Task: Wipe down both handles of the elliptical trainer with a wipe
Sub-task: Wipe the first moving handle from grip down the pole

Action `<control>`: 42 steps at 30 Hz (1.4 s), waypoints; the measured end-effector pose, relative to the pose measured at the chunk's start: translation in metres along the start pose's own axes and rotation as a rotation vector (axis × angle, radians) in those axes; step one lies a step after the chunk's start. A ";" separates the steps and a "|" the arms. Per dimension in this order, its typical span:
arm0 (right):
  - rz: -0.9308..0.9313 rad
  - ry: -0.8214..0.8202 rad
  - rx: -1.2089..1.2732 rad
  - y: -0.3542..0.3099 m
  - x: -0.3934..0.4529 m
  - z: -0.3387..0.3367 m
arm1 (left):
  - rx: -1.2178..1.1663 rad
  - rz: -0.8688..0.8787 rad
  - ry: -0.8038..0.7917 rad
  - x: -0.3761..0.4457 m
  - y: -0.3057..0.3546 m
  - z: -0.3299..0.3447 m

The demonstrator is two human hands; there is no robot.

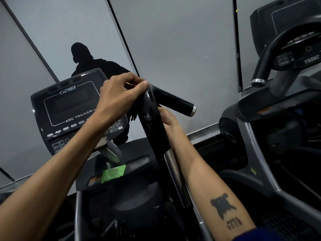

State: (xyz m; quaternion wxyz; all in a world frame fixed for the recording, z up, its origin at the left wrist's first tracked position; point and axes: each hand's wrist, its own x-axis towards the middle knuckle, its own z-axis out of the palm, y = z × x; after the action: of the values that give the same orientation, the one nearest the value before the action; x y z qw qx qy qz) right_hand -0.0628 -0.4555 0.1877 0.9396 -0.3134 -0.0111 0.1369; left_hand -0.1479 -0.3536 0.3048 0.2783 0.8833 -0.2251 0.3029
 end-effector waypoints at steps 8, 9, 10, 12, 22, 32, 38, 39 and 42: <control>-0.417 0.001 0.031 -0.025 -0.062 -0.010 | -0.026 -0.007 0.016 -0.003 0.000 0.002; -0.594 0.100 -0.109 -0.031 -0.063 -0.009 | -0.030 -0.009 0.021 -0.003 0.001 0.002; -0.757 0.232 -0.275 -0.038 -0.058 -0.009 | -0.029 -0.012 0.025 -0.004 0.002 0.002; -0.960 0.458 -0.607 -0.054 -0.047 -0.007 | -0.014 -0.013 0.019 -0.005 0.003 0.002; -1.071 0.193 -0.935 -0.059 -0.026 0.013 | -0.021 -0.005 0.003 -0.005 -0.001 0.002; -1.172 0.287 -0.913 -0.042 -0.036 0.009 | -0.023 -0.011 0.005 -0.006 -0.002 0.002; -1.075 0.287 -0.883 -0.049 -0.033 0.020 | -0.006 -0.014 -0.010 -0.006 0.001 0.002; -1.043 0.240 -0.795 -0.046 -0.035 0.021 | -0.011 -0.015 -0.007 -0.006 0.001 0.002; -1.015 0.232 -0.766 -0.043 -0.034 0.009 | -0.013 -0.017 0.002 -0.006 0.000 0.003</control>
State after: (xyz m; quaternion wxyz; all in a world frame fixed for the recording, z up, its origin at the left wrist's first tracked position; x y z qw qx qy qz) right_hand -0.0858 -0.4924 0.2231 0.7044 -0.5949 -0.1043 -0.3728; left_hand -0.1511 -0.3538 0.2990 0.2870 0.8831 -0.2191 0.2998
